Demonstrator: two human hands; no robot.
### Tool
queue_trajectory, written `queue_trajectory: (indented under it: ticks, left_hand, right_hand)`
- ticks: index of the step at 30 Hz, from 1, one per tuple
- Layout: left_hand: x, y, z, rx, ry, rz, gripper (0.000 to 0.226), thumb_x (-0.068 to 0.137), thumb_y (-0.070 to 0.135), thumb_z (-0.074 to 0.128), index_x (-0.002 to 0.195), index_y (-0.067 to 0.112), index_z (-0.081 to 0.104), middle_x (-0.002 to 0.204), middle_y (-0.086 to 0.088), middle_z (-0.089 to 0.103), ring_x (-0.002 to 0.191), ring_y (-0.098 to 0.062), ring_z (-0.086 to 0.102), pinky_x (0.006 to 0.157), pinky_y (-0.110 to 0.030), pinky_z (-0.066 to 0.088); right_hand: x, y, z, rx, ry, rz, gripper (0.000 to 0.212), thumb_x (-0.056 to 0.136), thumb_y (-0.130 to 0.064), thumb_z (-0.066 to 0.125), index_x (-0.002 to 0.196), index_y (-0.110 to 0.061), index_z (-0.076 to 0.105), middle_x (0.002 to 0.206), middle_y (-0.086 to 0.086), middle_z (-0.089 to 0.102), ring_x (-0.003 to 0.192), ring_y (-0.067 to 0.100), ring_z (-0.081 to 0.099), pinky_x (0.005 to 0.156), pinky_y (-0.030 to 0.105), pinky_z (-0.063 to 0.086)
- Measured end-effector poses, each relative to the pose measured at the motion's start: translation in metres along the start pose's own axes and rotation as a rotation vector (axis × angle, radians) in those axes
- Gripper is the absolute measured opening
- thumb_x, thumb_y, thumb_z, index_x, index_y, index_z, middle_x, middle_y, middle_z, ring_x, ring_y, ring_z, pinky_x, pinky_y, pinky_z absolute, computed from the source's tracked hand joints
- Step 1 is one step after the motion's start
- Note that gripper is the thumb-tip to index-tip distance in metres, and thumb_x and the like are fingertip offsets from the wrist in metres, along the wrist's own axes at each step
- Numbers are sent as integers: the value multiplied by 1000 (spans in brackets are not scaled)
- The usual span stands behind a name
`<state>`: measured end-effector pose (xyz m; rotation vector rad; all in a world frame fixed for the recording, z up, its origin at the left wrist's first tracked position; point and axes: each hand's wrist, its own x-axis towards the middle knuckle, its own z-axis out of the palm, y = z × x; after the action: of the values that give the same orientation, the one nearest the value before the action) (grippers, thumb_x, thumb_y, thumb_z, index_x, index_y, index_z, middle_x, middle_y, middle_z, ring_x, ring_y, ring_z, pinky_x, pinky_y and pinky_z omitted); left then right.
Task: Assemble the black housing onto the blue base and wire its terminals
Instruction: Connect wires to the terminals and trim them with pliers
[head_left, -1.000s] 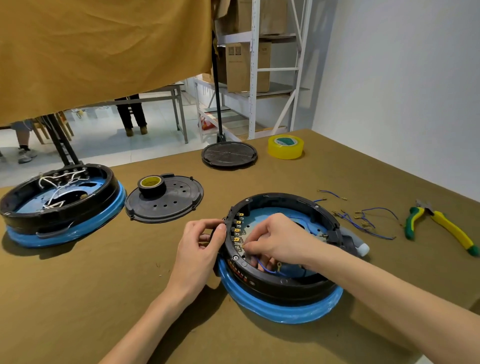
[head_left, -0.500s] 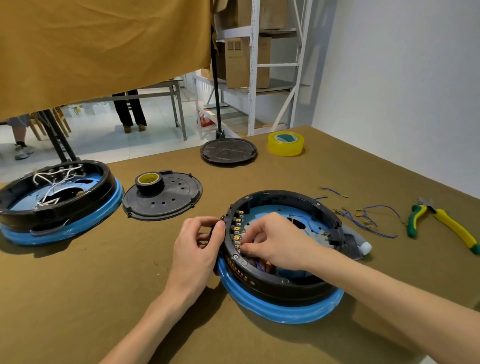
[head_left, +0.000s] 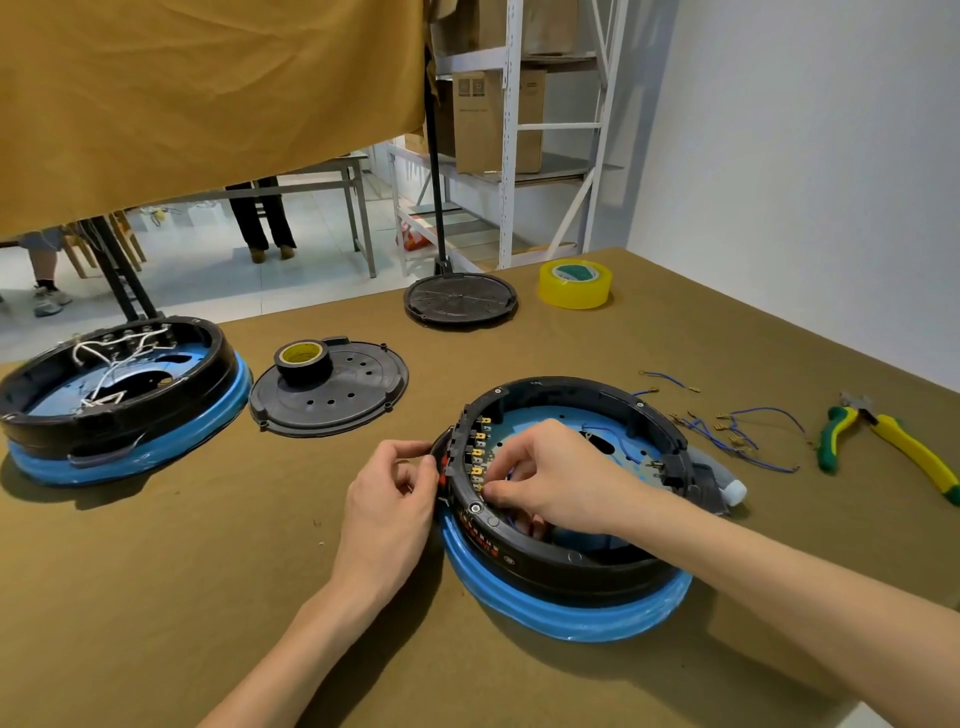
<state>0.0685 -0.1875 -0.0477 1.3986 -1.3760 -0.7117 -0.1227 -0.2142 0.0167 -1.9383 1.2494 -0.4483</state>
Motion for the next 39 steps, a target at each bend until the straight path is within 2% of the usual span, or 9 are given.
queue_trajectory:
  ticks: [5,11,14,17,20,24,28,32,39]
  left_hand:
    - [2,-2,-1,-31,-10,-6,10,103,21,58,108,29,59,76,-1,74,68,-15,72,63,-31,60]
    - [2,-3,0,-10,-26,20,8,104,22,56,107,29,58,70,2,69,58,-7,64,56,-19,51]
    - [1,-2,1,15,-16,27,8,104,26,55,111,31,56,77,1,70,69,-5,67,61,-15,51]
    - [-1,0,1,83,4,83,12,105,30,53,115,36,54,85,5,68,80,0,66,64,-10,50]
    - [-1,1,1,91,-45,101,9,105,36,48,104,36,57,84,13,68,73,0,65,60,-12,49]
    - [-2,0,-1,85,-99,117,24,105,42,42,91,31,57,78,11,65,60,-4,57,54,-21,45]
    - [0,-2,0,138,-108,99,25,108,40,39,90,30,54,79,8,62,65,-9,56,62,-35,48]
    - [-1,-2,0,119,-119,98,25,106,43,38,89,33,55,83,8,64,64,-9,58,56,-20,46]
    - [-1,-2,1,96,-107,76,26,106,41,41,92,29,58,81,5,66,61,-8,57,58,-31,47]
  right_hand:
    - [2,-4,0,-66,7,-17,12,99,-15,66,90,-15,73,73,5,76,57,10,69,57,23,58]
    - [5,-8,2,-205,76,-54,11,96,-18,69,91,-15,78,82,-4,75,69,1,67,68,22,56]
    - [3,-6,2,-144,68,-42,7,94,-17,71,93,-15,78,79,-5,73,58,-5,62,64,19,52]
    - [0,-4,0,-70,46,-22,7,90,-13,74,89,-20,74,77,-2,75,53,2,63,60,19,54]
    - [1,-4,2,-77,82,-14,14,88,-12,75,82,-25,73,75,-2,75,57,6,67,61,21,58]
    - [3,-3,4,-150,113,-73,3,90,-16,76,89,-16,79,82,-4,76,75,6,71,73,25,62]
    - [6,-2,4,-170,108,-88,5,91,-14,75,90,-12,80,83,-1,76,75,7,70,76,30,62]
    - [6,-1,4,-163,90,-101,5,91,-15,75,92,-12,79,85,-2,76,75,5,69,76,28,62]
    - [5,-1,3,-90,87,-41,12,88,-17,78,81,-25,72,78,-5,74,66,3,68,67,19,58]
